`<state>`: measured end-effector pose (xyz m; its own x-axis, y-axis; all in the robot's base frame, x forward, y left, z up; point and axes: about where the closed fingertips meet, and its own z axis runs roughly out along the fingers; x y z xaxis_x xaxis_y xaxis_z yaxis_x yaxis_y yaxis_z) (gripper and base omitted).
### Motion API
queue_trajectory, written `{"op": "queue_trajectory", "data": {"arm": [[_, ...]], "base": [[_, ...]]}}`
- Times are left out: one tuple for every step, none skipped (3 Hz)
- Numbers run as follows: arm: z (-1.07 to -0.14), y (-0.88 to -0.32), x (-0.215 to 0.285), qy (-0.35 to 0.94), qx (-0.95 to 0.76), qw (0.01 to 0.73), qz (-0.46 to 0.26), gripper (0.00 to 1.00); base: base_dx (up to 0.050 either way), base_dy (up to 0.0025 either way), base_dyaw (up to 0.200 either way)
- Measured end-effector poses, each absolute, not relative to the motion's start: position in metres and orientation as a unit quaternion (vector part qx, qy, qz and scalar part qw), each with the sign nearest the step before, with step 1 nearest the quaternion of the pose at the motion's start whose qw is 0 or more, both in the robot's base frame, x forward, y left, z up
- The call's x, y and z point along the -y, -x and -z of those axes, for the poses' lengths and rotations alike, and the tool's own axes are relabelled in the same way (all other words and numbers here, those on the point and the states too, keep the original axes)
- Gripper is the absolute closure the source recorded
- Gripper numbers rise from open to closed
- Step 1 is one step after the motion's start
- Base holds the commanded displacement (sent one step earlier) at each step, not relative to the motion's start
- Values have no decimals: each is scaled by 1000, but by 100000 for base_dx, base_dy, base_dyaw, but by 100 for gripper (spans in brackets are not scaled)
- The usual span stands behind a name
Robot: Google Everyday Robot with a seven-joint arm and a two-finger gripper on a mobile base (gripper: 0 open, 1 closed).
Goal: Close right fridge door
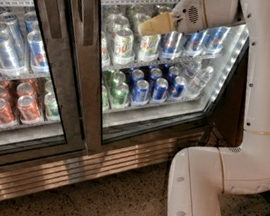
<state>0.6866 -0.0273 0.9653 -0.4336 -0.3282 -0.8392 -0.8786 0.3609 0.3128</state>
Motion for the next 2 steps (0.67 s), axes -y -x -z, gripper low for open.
{"op": "queue_trajectory", "data": {"arm": [[-965,-687,27,403,-748,347,-396,100],[-965,-687,27,403,-748,347,-396,100]], "base": [[4992,6,-133],[0,0,0]]}}
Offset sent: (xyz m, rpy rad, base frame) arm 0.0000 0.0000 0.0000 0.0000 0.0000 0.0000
